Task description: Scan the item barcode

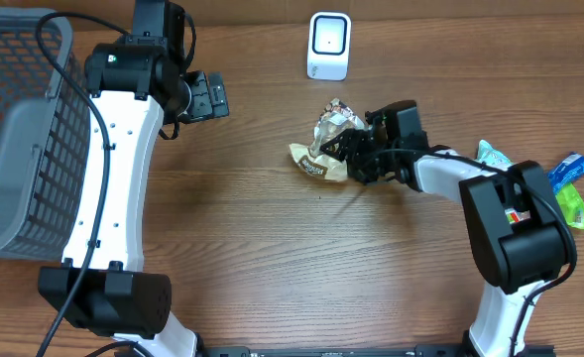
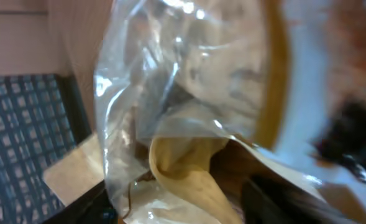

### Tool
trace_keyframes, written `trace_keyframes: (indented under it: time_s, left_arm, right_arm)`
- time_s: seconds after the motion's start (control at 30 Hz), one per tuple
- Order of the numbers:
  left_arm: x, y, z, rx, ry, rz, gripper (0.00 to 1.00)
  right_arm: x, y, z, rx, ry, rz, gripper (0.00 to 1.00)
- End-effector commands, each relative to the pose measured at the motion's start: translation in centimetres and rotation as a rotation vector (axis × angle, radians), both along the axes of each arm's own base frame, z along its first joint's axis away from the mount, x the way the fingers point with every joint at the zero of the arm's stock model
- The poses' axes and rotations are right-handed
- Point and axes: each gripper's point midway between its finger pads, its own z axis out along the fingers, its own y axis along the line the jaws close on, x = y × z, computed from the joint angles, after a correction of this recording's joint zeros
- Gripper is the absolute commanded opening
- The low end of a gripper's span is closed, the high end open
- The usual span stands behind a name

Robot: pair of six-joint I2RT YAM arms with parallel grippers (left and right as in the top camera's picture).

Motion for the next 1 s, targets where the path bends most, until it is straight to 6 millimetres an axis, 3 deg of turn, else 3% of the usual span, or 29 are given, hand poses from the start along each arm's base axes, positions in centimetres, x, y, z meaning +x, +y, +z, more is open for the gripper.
trace_keyframes:
  time_s: [0.0, 0.1, 0.3, 0.5, 0.73, 0.87, 0.9, 0.97]
  left_arm:
    - [0.1, 0.0, 0.9, 0.001, -0.028, 0.002, 1.0]
    - [0.1, 0.0, 0.9, 0.001, -0.028, 0.002, 1.0]
    - [0.1, 0.0, 0.9, 0.001, -0.028, 0.002, 1.0]
    - [0.1, 0.0, 0.9, 0.001, -0.028, 0.002, 1.0]
    - [0.1, 0.0, 0.9, 0.001, -0.028, 0.002, 1.0]
    - [0.1, 0.0, 0.9, 0.001, -0.028, 0.002, 1.0]
    - [0.1, 0.0, 0.9, 0.001, -0.028, 0.002, 1.0]
    - [0.1, 0.0, 0.9, 0.001, -0.028, 0.002, 1.0]
  right_arm:
    - [0.5, -0.8, -0.7, -0.052, 0.015, -0.084, 0.47]
    - [0.5, -0.9, -0.6, -0.057, -0.001, -0.073, 0.31]
    - [0.8, -0.9, 1.3, -0.066, -0.089, -0.018, 0.15]
    - [1.6, -3.3, 5.6, -0.279, -0.234, 0.024, 0.12]
    - [2.3, -9.6, 9.9, -0.852, -0.283, 0.069, 0.09]
    - [1.7, -9.8, 10.4, -0.979, -0.304, 0.112, 0.09]
    - [1.6, -9.8, 10.4, -0.997, -0.303, 0.116, 0.11]
    - [1.1, -10.0, 10.1, -1.002, -0.26, 0.068, 0.29]
